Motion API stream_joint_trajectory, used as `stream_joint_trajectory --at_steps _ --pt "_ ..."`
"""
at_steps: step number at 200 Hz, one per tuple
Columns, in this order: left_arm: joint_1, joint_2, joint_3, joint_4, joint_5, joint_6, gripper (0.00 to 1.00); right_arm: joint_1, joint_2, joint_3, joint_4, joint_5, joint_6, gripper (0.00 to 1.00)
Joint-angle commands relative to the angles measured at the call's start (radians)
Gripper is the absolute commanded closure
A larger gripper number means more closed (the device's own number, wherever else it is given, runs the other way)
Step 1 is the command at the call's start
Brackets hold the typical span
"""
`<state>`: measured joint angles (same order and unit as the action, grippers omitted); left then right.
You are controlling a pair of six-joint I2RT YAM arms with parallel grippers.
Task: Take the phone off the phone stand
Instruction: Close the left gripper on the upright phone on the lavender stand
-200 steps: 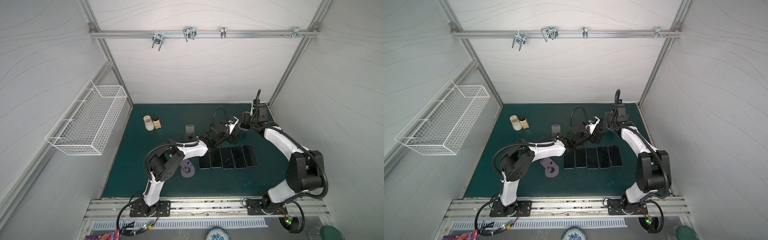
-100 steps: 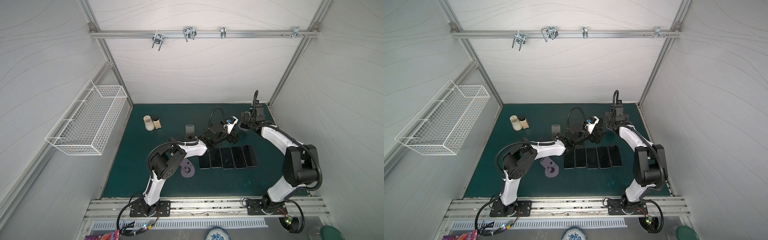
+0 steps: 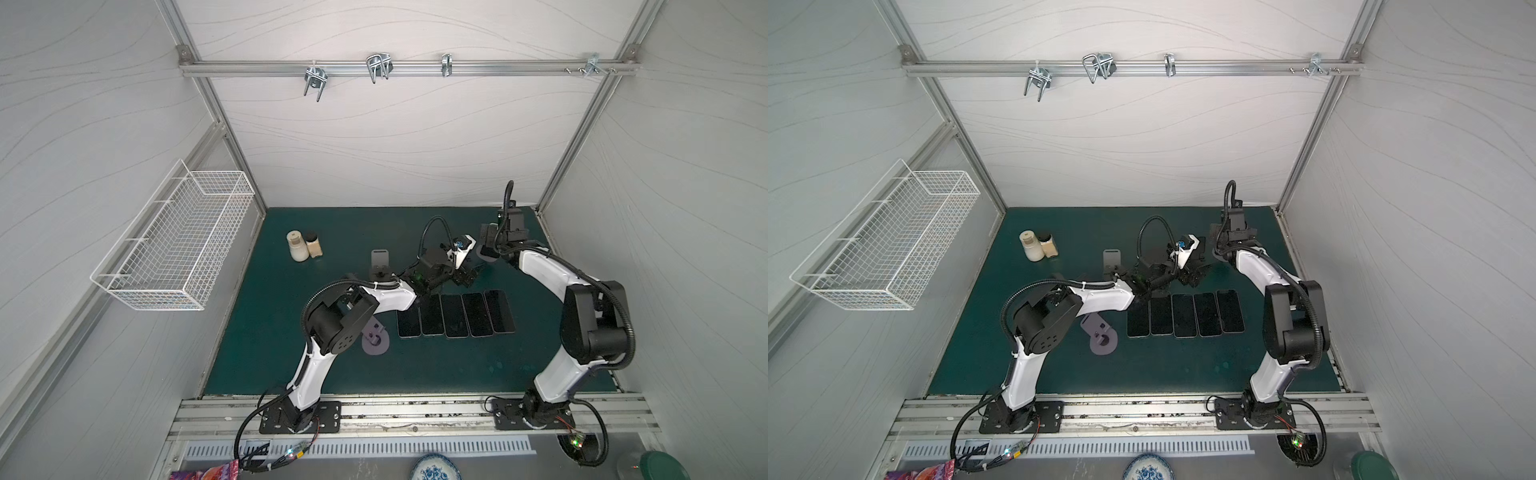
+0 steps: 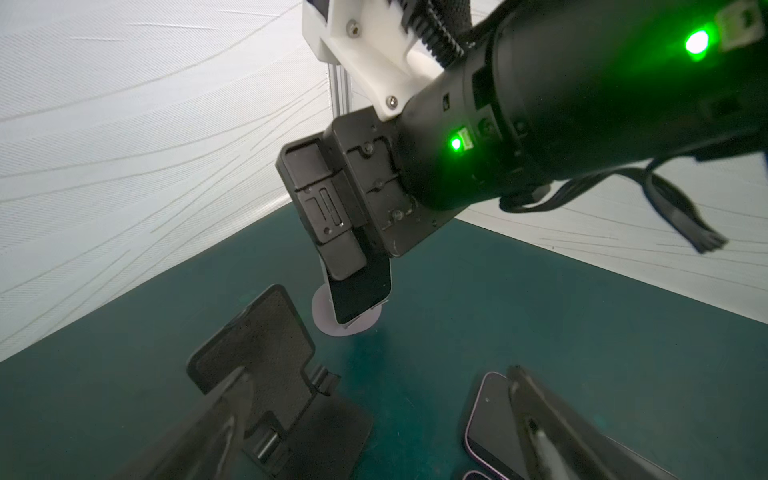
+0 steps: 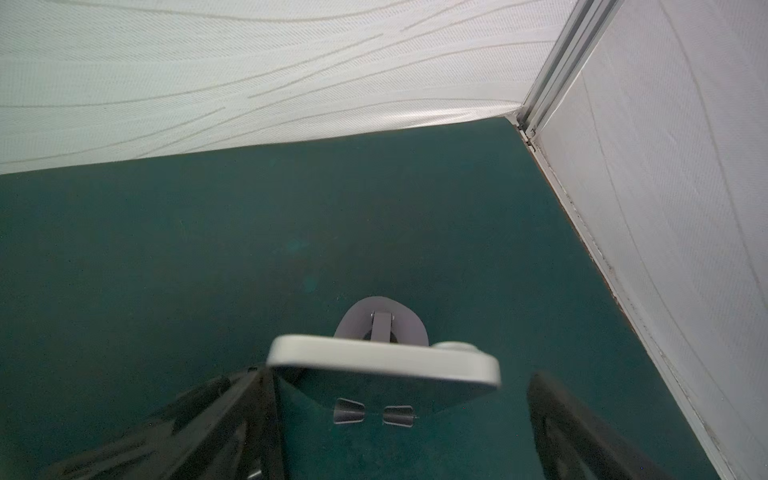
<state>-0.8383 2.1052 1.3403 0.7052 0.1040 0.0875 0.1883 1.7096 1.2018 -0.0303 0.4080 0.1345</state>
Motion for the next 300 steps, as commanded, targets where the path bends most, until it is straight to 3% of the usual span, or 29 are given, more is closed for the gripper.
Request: stream_joint_trajectory --at_steps 1,161,240,300 --pt "0.005 0.023 0.054 0.030 -0.026 0.041 0.03 -0.010 0.023 0.032 0.028 0.016 -0.008 0.02" --pt "0.006 0.031 0.040 0.049 -0.046 0.056 0.04 -0.018 0.105 0.073 0.082 0.012 -0.007 0.09" --pt "0.007 0.030 0.033 0.053 -0.055 0.057 0.04 -0.025 0.103 0.067 0.086 -0.010 0.008 0.22" --pt "0.007 0.031 0.035 0.054 -0.055 0.052 0.04 -0.026 0.089 0.060 0.093 -0.018 0.005 0.26"
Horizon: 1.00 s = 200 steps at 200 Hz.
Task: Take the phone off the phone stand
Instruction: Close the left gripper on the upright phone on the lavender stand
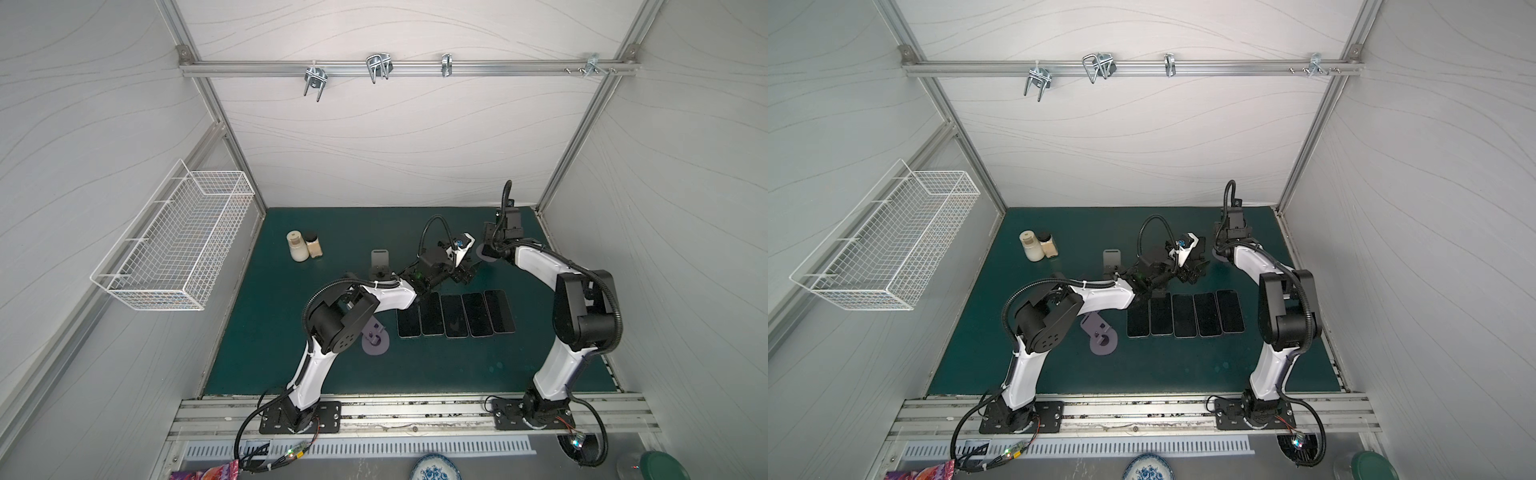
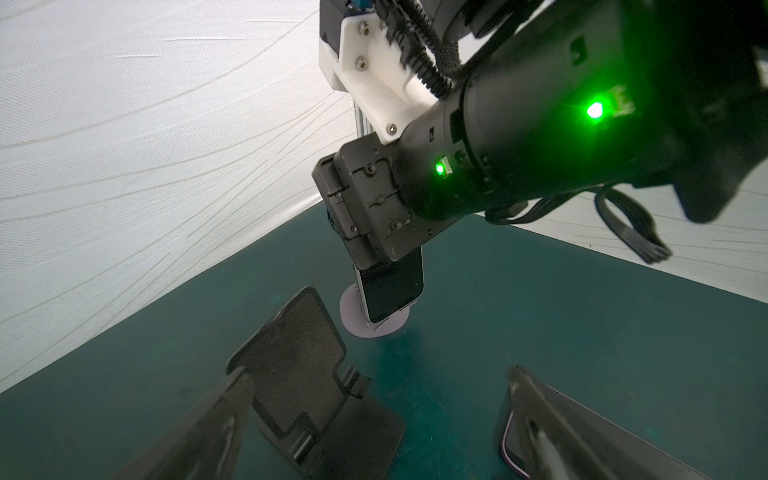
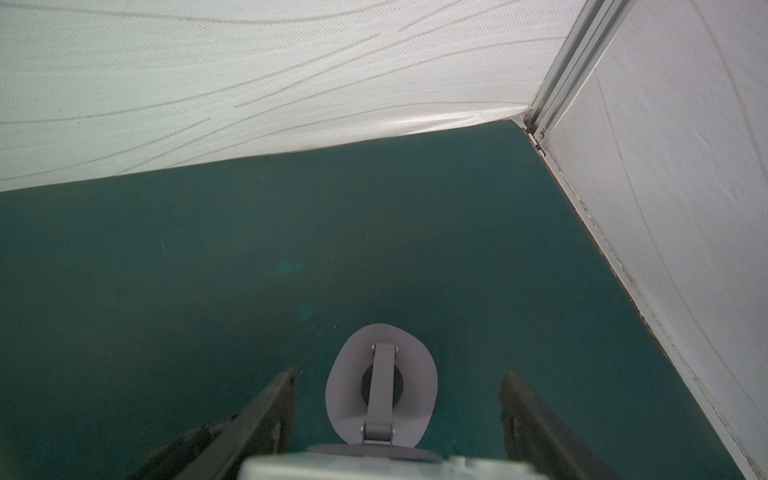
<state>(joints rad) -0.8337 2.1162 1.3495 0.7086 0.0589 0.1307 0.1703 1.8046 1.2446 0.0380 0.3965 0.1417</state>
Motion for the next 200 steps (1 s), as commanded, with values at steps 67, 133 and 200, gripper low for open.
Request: stream_joint_trajectory --at_steps 67,133,200 --pt "0.002 0.018 0.027 0.052 -0.015 0.005 0.03 -0.011 -0.019 0.023 0.030 -0.027 -0.009 0.28" --pt "0.002 0.019 0.025 0.055 -0.020 0.000 0.03 -0.012 -0.046 0.022 0.036 -0.042 -0.030 0.30" --pt "0.002 0.004 0.010 0.061 -0.021 0.002 0.04 -0.012 -0.089 0.015 0.033 -0.057 -0.029 0.32"
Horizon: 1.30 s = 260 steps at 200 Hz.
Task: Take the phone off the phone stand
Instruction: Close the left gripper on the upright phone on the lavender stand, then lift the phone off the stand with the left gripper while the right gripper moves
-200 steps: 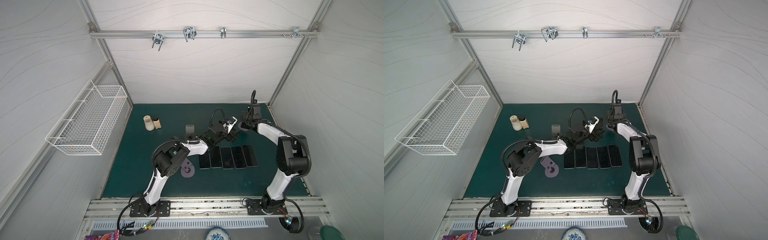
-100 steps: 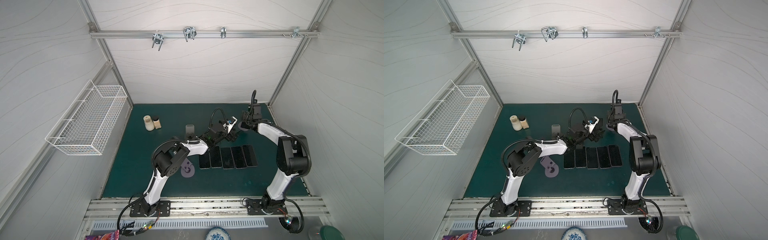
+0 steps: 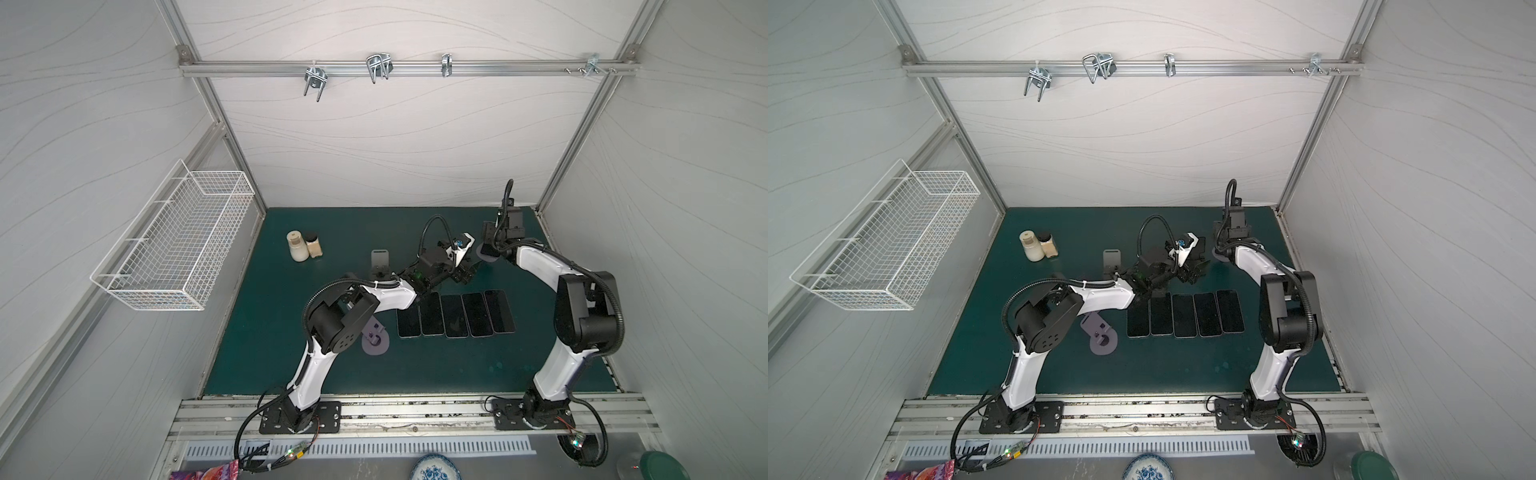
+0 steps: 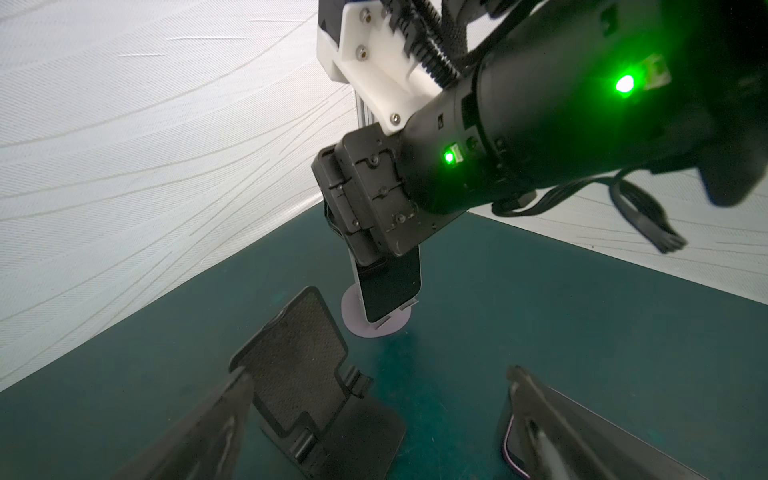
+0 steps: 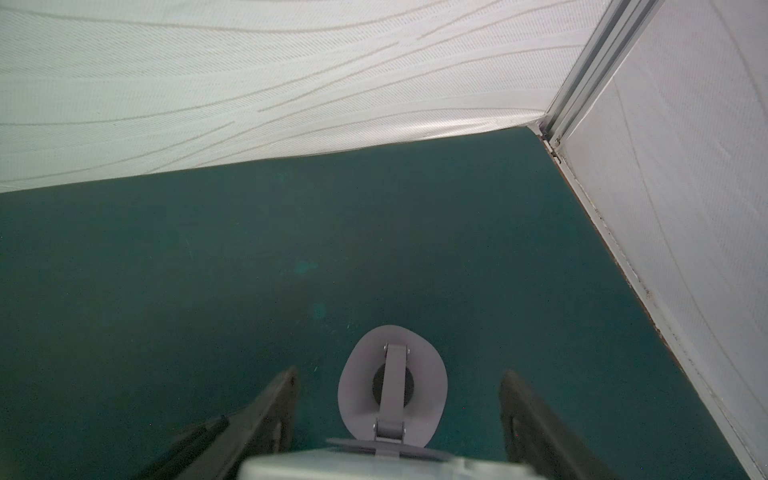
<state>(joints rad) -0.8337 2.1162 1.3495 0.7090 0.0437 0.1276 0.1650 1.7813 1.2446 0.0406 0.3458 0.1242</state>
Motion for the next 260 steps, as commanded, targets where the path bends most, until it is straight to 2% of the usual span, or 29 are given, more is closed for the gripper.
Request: stream_joint_trajectory --at_steps 1,61,88,168,200,260 --pt "0.002 0.003 0.010 0.061 -0.005 0.005 0.04 -0.006 -0.065 0.016 0.031 -0.006 -0.011 0.32" --pt "0.002 -0.017 0.001 0.064 0.000 -0.009 0.03 -0.003 -0.118 0.012 0.000 -0.029 -0.039 0.33" --pt "0.001 -0.028 0.002 0.056 0.002 -0.019 0.04 -0.002 -0.152 -0.005 -0.015 -0.067 -0.056 0.36" --pt "-0.020 -0.100 -0.028 0.007 -0.003 -0.021 0.03 -0.002 -0.228 -0.001 -0.172 -0.139 -0.083 0.38" --pt "-0.033 -0.146 -0.029 -0.066 0.013 -0.018 0.03 -0.006 -0.309 -0.046 -0.239 -0.153 -0.102 0.41" --pt "-0.058 -0.232 -0.036 -0.213 0.044 -0.044 0.03 -0.012 -0.408 -0.069 -0.430 -0.271 -0.076 0.46"
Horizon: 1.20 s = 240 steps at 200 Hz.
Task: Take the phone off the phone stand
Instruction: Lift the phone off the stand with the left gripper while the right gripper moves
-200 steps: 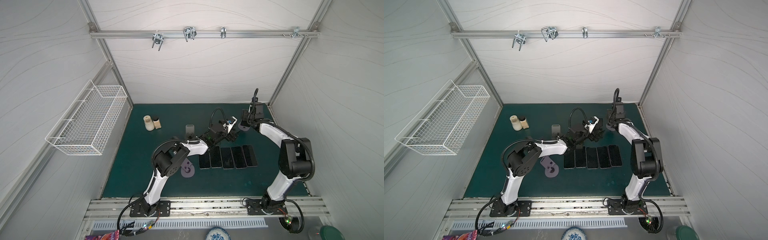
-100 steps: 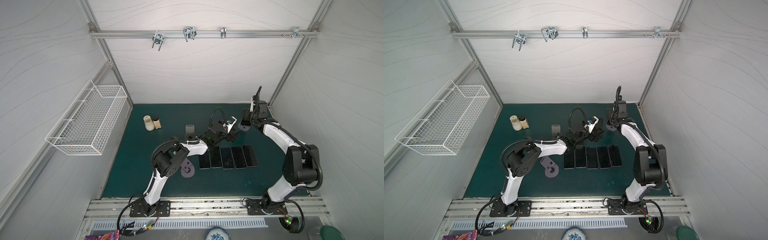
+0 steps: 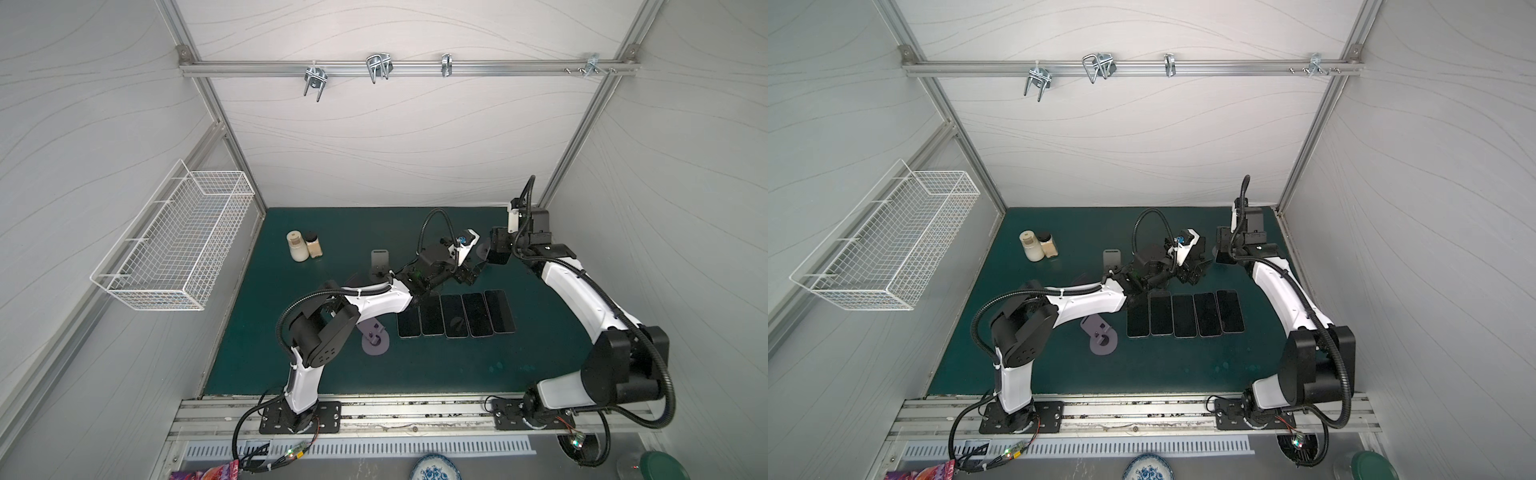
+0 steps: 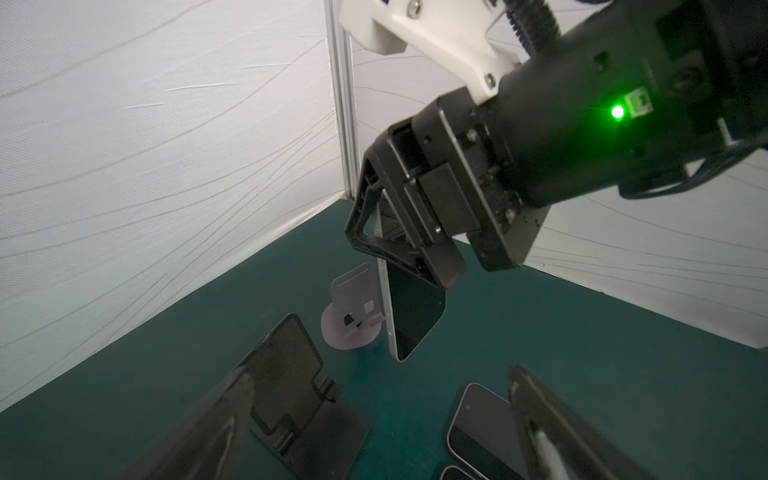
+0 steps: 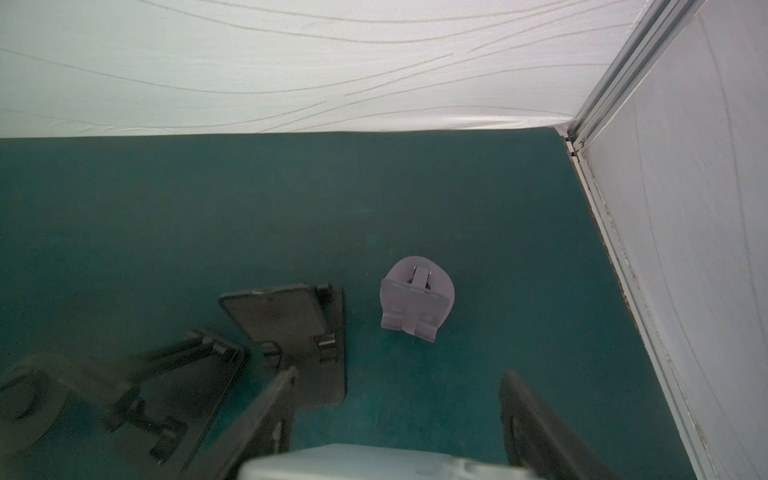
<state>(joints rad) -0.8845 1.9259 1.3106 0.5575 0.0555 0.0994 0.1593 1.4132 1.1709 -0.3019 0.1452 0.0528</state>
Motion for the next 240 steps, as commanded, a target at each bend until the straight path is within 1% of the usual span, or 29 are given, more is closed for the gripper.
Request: stream_joint_trajectory --at_steps 1,37,40,52,72,129,161,203,240 --pt "-0.008 -0.043 0.003 -0.064 0.032 -0.019 0.04 -0.006 -0.040 0.005 -0.089 -0.074 -0.004 0.46" --pt "-0.011 -0.091 -0.005 -0.125 0.038 -0.059 0.04 -0.007 -0.071 0.001 -0.175 -0.152 0.028 0.48" --pt "-0.013 -0.095 -0.004 -0.158 0.038 -0.062 0.03 -0.006 -0.075 0.001 -0.183 -0.157 0.032 0.48" --pt "-0.020 -0.110 -0.004 -0.192 0.035 -0.075 0.04 -0.007 -0.086 -0.003 -0.203 -0.184 0.045 0.49" --pt "-0.041 -0.134 -0.005 -0.241 0.016 -0.088 0.04 -0.006 -0.097 -0.002 -0.244 -0.221 0.057 0.51" --pt "-0.105 -0.180 -0.020 -0.321 -0.056 -0.101 0.04 0.001 -0.117 -0.050 -0.340 -0.317 0.055 0.51" --pt "-0.123 -0.200 -0.042 -0.326 -0.087 -0.121 0.04 0.006 -0.144 -0.092 -0.352 -0.328 0.054 0.52" --pt "-0.143 -0.226 -0.054 -0.347 -0.124 -0.127 0.04 0.006 -0.154 -0.083 -0.395 -0.324 0.026 0.53" --pt "-0.153 -0.230 -0.052 -0.367 -0.133 -0.125 0.04 0.006 -0.171 -0.096 -0.399 -0.324 0.024 0.53"
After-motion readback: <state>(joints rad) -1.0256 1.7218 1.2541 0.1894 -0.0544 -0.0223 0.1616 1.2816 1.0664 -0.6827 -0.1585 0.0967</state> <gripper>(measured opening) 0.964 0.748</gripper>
